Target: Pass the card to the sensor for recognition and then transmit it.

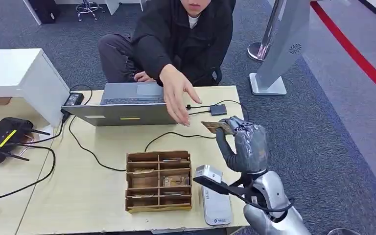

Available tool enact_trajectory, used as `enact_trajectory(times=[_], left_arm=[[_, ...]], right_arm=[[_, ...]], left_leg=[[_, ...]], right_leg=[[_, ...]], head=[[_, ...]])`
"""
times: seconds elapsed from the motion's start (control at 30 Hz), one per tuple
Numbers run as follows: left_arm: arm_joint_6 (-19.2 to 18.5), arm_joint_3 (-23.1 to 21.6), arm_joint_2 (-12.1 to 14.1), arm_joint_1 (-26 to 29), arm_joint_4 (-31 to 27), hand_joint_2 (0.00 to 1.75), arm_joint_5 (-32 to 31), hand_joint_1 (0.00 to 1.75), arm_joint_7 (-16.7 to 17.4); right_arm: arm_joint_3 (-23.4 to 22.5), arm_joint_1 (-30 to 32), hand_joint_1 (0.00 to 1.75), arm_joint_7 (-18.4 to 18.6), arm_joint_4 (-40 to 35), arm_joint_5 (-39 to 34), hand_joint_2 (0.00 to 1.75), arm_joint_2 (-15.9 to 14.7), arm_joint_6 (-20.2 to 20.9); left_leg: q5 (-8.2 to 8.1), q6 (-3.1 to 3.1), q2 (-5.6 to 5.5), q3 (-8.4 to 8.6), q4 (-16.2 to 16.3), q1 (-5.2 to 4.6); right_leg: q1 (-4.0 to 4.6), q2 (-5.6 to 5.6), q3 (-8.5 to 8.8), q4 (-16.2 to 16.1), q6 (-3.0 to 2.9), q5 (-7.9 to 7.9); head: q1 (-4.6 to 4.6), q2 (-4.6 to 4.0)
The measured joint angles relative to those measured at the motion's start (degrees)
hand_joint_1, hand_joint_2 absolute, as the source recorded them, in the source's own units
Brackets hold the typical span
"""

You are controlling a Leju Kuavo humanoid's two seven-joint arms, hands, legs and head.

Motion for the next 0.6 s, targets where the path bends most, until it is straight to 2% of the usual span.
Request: enact_trajectory(times=[0.37,0.4,0.43,0.5,0.53,0.57,0.6], left_arm=[[-0.3,-0.4,0.0,-0.2,0.0,0.0,-0.5,0.0,0.4],[-0.3,-0.4,0.0,-0.2,0.0,0.0,-0.5,0.0,0.3],[-0.3,-0.4,0.0,-0.2,0.0,0.0,-0.5,0.0,0.3],[-0.3,-0.4,0.0,-0.2,0.0,0.0,-0.5,0.0,0.3],[-0.3,-0.4,0.0,-0.2,0.0,0.0,-0.5,0.0,0.3],[-0.3,-0.4,0.0,-0.2,0.0,0.0,-0.6,0.0,0.3],[-0.3,-0.4,0.0,-0.2,0.0,0.0,-0.6,0.0,0.3]], right_arm=[[0.5,-3.0,1.75,1.1,4.8,0.3,1.75,1.9,1.6],[0.5,-3.1,1.69,1.2,5.0,0.3,1.75,2.0,1.6],[0.5,-3.2,0.54,1.2,5.1,0.3,1.75,2.1,1.7],[0.7,-3.2,0.1,1.3,5.4,-0.3,1.75,2.2,1.8],[0.8,-3.2,0.0,1.3,5.5,-0.8,1.75,2.3,2.0],[0.8,-3.2,0.0,1.2,5.5,-1.1,0.0,2.3,2.2],[0.9,-3.2,0.0,1.1,5.5,-1.2,0.0,2.3,2.4]], left_leg=[[0.0,0.0,-0.01,0.0,0.0,0.0],[0.0,0.0,-0.01,0.0,0.0,0.0],[0.0,0.0,-0.01,0.0,0.0,0.0],[0.0,0.0,-0.02,0.0,0.0,0.0],[0.0,0.0,-0.01,0.0,0.0,0.0],[0.0,0.0,-0.01,0.0,0.0,0.0],[0.0,0.0,-0.01,0.0,0.0,0.0]], right_leg=[[0.0,-0.01,-0.02,0.0,0.0,0.0],[0.0,-0.01,-0.02,0.0,0.0,0.0],[0.0,-0.01,-0.02,0.0,0.0,0.0],[0.0,-0.01,-0.02,0.0,0.0,0.0],[0.0,-0.01,-0.02,0.0,0.0,0.0],[0.0,-0.01,-0.02,0.0,0.0,0.0],[0.0,0.0,-0.02,0.0,0.0,0.0]], head=[[0.0,0.0],[0.02,0.0],[0.0,0.0],[0.0,0.0],[0.0,0.0],[0.02,0.0],[0.0,0.0]])
